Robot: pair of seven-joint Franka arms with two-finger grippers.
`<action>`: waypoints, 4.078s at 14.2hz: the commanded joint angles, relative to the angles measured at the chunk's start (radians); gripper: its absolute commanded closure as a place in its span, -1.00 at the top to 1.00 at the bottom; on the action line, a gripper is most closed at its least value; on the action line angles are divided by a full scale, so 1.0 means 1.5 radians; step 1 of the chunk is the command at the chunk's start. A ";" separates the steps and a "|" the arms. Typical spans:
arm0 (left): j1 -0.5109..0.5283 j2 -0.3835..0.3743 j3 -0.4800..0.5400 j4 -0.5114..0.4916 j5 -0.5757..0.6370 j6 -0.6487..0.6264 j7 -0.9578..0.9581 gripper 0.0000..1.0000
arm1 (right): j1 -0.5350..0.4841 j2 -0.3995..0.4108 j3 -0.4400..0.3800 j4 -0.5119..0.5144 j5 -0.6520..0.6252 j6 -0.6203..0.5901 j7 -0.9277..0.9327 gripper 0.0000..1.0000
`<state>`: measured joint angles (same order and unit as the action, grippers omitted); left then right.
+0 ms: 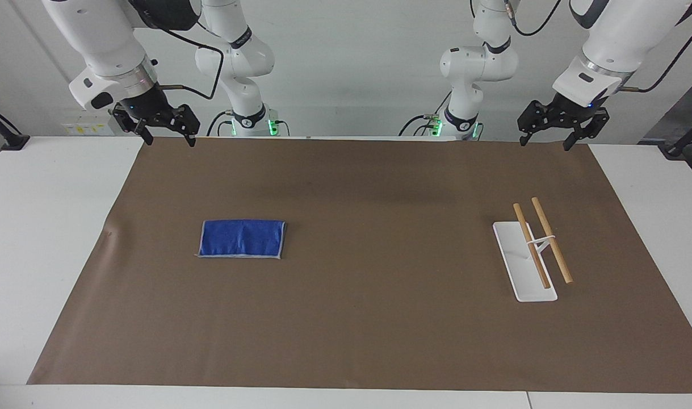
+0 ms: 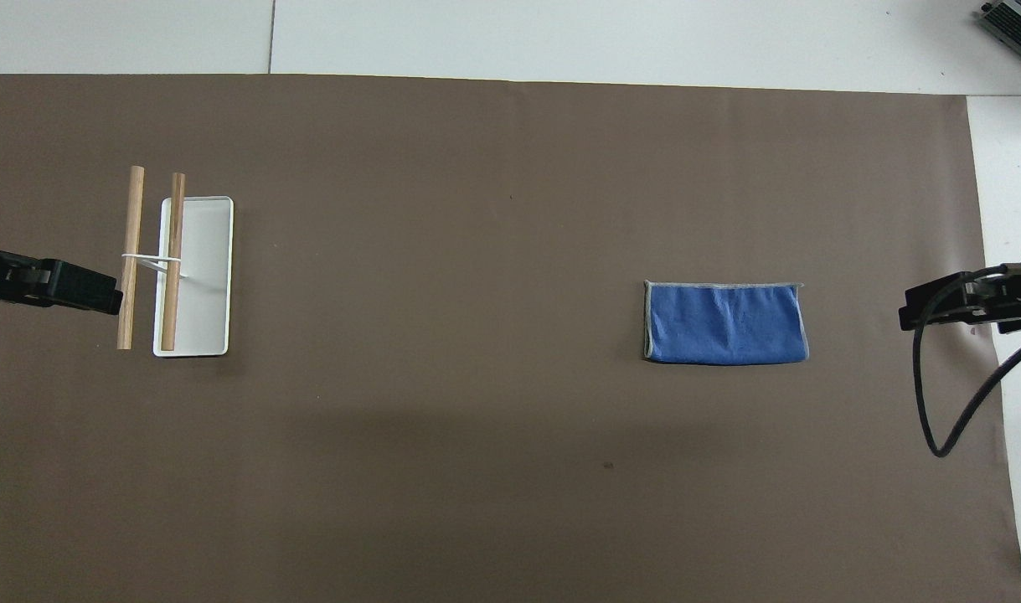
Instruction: Right arm passes towel to left arm to hang
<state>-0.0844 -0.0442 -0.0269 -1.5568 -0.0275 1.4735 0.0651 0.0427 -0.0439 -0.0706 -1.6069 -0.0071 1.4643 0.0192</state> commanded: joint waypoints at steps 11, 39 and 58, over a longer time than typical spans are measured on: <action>0.001 -0.021 0.008 -0.025 0.007 -0.011 0.005 1.00 | 0.024 -0.003 0.112 -0.249 -0.001 0.336 0.107 1.00; 0.002 -0.021 0.008 -0.025 0.007 -0.011 0.005 1.00 | -0.021 0.162 0.110 -0.443 -0.011 0.764 0.094 1.00; 0.001 -0.021 0.008 -0.025 0.007 -0.012 0.005 1.00 | -0.016 0.122 0.135 -0.286 0.025 0.505 0.004 -1.00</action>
<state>-0.0838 -0.0457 -0.0171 -1.5635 -0.0275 1.4590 0.0650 0.0226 0.1719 0.1065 -2.1313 -0.0080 2.3450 0.0529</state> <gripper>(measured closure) 0.000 0.965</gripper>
